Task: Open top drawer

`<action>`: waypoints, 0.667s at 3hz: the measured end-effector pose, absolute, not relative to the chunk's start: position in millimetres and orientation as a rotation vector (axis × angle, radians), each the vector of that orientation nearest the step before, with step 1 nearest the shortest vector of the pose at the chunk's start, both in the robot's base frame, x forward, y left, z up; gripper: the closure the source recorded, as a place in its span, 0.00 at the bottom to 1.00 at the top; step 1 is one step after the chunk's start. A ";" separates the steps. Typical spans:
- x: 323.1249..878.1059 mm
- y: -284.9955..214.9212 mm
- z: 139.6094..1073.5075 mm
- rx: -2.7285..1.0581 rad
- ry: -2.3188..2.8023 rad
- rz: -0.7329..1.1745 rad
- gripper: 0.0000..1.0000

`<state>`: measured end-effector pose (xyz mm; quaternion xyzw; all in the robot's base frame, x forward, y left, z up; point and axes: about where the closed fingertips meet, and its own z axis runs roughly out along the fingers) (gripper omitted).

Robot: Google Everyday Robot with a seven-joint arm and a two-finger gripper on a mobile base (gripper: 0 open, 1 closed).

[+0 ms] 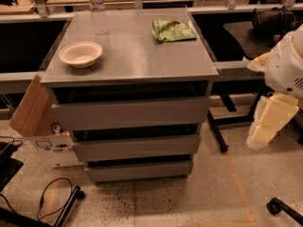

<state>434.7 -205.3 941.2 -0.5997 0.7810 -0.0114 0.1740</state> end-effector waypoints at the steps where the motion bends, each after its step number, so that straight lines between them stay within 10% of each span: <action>1: 437.7 -184.7 881.8 -1.725 2.181 0.014 0.00; 2: 458.8 -143.3 796.1 -1.812 2.131 -0.014 0.00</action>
Offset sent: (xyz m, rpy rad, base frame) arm 0.0428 0.0835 -0.2035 -0.0274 -0.0123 0.1356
